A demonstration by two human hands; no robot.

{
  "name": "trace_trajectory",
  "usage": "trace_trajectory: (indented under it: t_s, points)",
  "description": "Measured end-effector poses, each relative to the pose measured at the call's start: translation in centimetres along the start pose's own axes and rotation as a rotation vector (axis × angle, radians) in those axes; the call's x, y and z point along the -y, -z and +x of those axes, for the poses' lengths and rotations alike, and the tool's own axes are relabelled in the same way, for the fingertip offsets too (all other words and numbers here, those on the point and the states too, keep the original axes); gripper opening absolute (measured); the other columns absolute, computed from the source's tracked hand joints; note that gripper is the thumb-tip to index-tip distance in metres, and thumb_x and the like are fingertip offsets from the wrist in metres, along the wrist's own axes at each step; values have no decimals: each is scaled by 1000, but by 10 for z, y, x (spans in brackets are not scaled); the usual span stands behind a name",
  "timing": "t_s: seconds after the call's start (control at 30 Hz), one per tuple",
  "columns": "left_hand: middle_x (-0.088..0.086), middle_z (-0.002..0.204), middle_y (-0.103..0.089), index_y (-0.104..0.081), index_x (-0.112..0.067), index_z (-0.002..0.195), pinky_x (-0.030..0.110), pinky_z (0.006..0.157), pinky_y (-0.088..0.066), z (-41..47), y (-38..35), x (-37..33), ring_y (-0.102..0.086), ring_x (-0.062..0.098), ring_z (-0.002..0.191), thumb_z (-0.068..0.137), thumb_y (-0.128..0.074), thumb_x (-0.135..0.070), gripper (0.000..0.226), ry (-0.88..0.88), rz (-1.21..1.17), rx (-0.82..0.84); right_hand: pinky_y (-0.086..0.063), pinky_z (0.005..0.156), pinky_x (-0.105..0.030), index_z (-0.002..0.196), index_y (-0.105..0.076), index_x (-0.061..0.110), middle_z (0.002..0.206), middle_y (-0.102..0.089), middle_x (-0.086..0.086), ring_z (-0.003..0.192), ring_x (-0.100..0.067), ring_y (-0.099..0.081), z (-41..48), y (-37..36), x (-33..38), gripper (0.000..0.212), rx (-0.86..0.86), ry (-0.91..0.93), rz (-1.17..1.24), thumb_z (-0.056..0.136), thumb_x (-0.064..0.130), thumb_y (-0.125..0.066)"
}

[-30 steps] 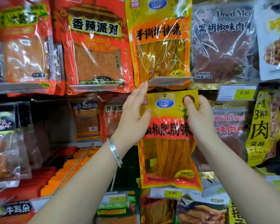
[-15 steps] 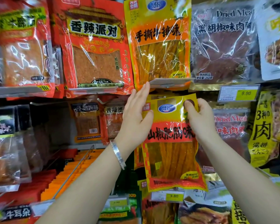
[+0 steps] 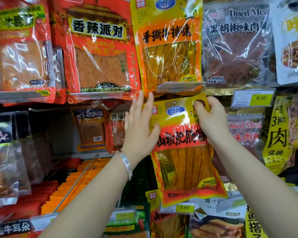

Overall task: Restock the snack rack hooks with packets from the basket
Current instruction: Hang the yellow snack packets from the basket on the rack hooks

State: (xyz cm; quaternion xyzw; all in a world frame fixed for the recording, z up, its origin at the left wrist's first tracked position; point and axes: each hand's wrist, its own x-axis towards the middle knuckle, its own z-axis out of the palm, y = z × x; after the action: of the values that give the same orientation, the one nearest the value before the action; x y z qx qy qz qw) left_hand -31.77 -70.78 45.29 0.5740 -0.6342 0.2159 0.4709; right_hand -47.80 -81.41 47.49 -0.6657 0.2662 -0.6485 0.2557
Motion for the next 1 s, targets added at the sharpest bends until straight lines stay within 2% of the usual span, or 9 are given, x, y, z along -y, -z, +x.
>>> trace_trajectory:
  t_s: [0.1, 0.2, 0.27, 0.37, 0.43, 0.5, 0.63, 0.87, 1.0]
  points:
    - [-13, 157, 11, -6, -48, 144, 50, 114, -22, -5, -8, 14, -1, 5, 144, 93, -53, -26, 73, 99, -134, -41, -41, 60, -34, 84, -55, 11, 75, -57, -2, 66, -15, -53, 4, -4, -2, 19, 8, -26, -12, 93, 28, -50]
    - [-2, 154, -10, -27, -37, 145, 14, 110, -21, -4, -14, 19, -7, -27, 123, 91, -58, -17, 66, 69, -149, -159, -48, 66, -42, 86, -56, 13, 83, -62, -8, 76, -25, -60, 8, -9, -5, 17, 15, -64, -25, 94, 28, -50]
    - [6, 148, -19, -32, -34, 143, -3, 100, -12, -1, -16, 21, -13, -26, 119, 88, -60, -11, 66, 89, -125, -193, -49, 71, -44, 91, -56, 10, 88, -63, -12, 82, -30, -61, 8, -13, -8, 21, 21, -86, -32, 95, 29, -49]
    - [9, 150, -21, -39, -31, 140, 32, 110, -21, -6, -19, 28, -23, 18, 137, 83, -63, -10, 65, 120, 22, -199, -45, 71, -34, 100, -54, 9, 91, -60, -4, 90, -25, -58, 0, -16, -15, 21, 16, -11, -134, 96, 30, -50]
    - [8, 154, -20, -43, -30, 138, 46, 108, -24, -18, -25, 37, -22, 28, 140, 81, -63, -12, 63, 57, 133, -133, -42, 92, -30, 122, -49, 10, 115, -54, -4, 110, -17, -48, -15, -14, -24, 33, -43, 99, -244, 93, 24, -56]
    - [1, 157, -16, -40, -34, 139, 48, 110, -21, -33, -33, 47, -14, 25, 144, 83, -61, -18, 61, 15, 184, 19, -30, 109, -35, 140, -34, 7, 140, -40, -15, 130, -21, -32, -36, -12, -35, 59, -119, 282, -448, 89, 15, -62]
    - [-9, 157, 5, -27, -36, 145, 51, 114, -13, -59, -50, 68, 7, 22, 146, 86, -56, -28, 66, 13, 254, 239, -33, 106, -50, 138, -42, 3, 143, -42, -20, 135, -35, -35, -80, -16, -69, 70, 29, 562, -792, 77, 15, -74]
    - [-12, 149, 28, -9, -33, 149, 48, 115, -13, -67, -68, 93, 12, 24, 145, 86, -52, -34, 76, 23, 327, 391, -37, 105, -45, 141, -38, -1, 148, -33, -22, 135, -37, -37, -76, -37, -104, 75, 312, 397, -903, 79, 22, -74]
    - [-11, 156, 19, -14, -27, 150, 42, 111, -25, -48, -80, 107, -14, 32, 142, 87, -55, -32, 75, 139, 173, 441, -30, 110, -35, 150, -13, 8, 159, -7, -13, 145, -26, -17, -49, -55, -112, 75, 443, 315, -1006, 91, 26, -56]
